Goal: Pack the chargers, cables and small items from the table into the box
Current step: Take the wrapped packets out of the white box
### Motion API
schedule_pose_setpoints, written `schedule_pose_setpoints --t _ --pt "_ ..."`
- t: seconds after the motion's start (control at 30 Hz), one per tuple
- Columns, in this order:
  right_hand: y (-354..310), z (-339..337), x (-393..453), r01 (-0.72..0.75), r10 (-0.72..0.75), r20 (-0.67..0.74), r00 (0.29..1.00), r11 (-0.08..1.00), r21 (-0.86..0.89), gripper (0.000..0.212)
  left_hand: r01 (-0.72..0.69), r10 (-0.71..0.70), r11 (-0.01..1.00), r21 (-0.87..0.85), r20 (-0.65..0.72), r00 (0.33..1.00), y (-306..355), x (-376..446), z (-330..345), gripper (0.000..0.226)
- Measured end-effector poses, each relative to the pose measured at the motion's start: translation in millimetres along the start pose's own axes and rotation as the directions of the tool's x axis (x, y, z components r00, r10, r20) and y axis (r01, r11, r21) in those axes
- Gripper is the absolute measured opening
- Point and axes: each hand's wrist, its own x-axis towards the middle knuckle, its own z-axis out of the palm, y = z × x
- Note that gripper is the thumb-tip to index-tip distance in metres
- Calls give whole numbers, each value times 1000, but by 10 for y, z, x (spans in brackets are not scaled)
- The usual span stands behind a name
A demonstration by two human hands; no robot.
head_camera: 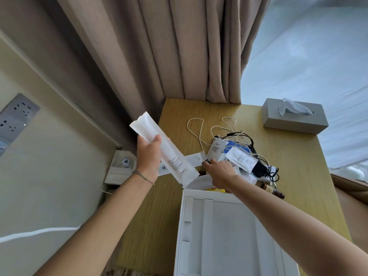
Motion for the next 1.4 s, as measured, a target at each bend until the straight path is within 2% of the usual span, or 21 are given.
schedule_pose_setpoints --t 0.07,0.17,0.3,0.43,0.5,0.57,0.63,0.73,0.8,0.9,1.07,1.2,1.4 --pt "-8 1 8 8 -8 6 1000 1000 -30 58 95 -94 995 -44 7 996 -14 -16 -52 45" --pt "-8 20 24 3 -3 -9 1000 1000 -20 52 146 -144 987 -73 37 989 -30 -79 -122 57" --pt "9 -38 -4 -46 52 -96 994 997 64 41 201 -184 967 -159 117 976 -49 -202 -197 44" --pt "31 -282 -160 -87 164 -275 947 959 271 31 231 -201 949 -212 154 967 -56 -309 -247 35" --pt "33 -447 -296 -89 252 -369 894 910 406 20 238 -202 951 -199 185 962 -50 -376 -259 30" --pt "21 -606 -475 -71 333 -409 850 841 537 20 228 -186 958 -172 227 956 -62 -452 -268 21" --pt "2 -749 -680 -32 376 -399 836 760 649 29 227 -179 960 -162 267 947 -83 -527 -277 19" --pt "-21 -843 -1022 88 357 -390 849 631 770 35 259 -203 948 -183 278 939 -152 -642 -297 25" --pt "-36 -820 -1247 133 335 -348 876 524 841 30 275 -221 942 -193 260 940 -214 -724 -308 25" --pt "-75 -648 -1533 112 343 -260 903 397 911 21 267 -223 952 -149 258 940 -321 -873 -306 24" --pt "-147 -161 -1816 46 312 -157 937 335 941 3 244 -221 968 -55 265 938 -480 -1082 -286 18" --pt "-213 272 -1933 -99 271 20 962 283 954 6 249 -235 968 -24 250 939 -582 -1191 -288 23" --pt "-299 712 -1894 -339 214 280 936 329 881 5 271 -260 962 -25 215 941 -689 -1331 -344 17"
